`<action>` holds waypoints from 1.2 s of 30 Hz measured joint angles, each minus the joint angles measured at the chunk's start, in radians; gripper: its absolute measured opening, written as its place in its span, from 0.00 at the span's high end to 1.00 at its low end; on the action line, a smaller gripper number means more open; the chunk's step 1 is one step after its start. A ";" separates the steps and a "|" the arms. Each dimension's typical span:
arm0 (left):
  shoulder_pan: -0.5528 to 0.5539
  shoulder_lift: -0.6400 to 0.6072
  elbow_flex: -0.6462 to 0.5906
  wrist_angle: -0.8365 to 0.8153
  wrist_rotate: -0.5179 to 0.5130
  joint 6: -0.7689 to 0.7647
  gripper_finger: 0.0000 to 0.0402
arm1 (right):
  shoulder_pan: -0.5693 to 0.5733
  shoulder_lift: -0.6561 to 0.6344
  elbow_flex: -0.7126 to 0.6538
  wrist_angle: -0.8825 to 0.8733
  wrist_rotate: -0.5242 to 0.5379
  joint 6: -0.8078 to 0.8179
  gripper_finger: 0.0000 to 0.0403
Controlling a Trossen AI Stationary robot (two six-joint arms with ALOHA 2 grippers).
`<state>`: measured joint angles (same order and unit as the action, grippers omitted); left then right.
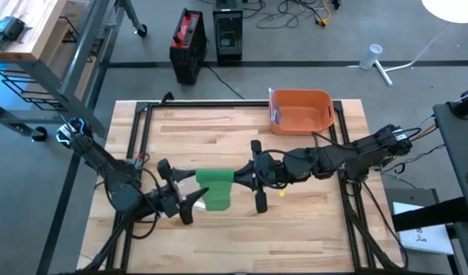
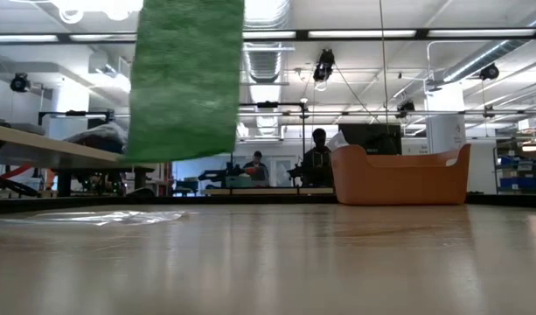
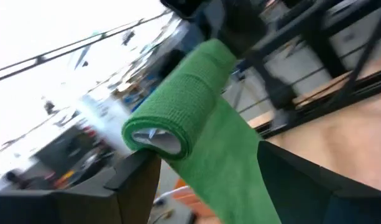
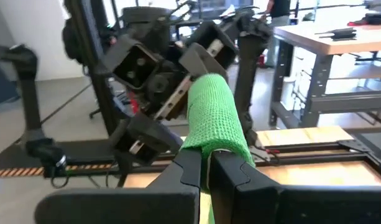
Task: Roll bandage
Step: Roll the green bandage
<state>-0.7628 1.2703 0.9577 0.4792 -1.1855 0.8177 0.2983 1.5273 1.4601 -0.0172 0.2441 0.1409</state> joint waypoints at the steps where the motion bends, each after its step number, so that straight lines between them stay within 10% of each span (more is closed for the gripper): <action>1: 0.001 0.009 0.017 0.001 -0.032 0.021 0.36 | -0.001 0.001 0.000 0.001 0.006 0.008 0.99; 8: -0.005 0.042 0.071 0.001 -0.271 0.153 0.40 | -0.003 0.006 -0.006 -0.029 0.026 0.028 0.99; 20: 0.011 0.039 0.062 -0.002 -0.054 0.143 0.42 | -0.006 0.013 -0.005 -0.021 0.073 0.024 0.99; 36: 0.078 0.038 0.061 -0.009 -0.103 0.175 0.51 | -0.003 0.013 -0.005 -0.017 0.027 0.050 0.99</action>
<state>-0.6851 1.3082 1.0183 0.4703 -1.2888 0.9926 0.2955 1.5400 1.4551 -0.0341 0.2715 0.1913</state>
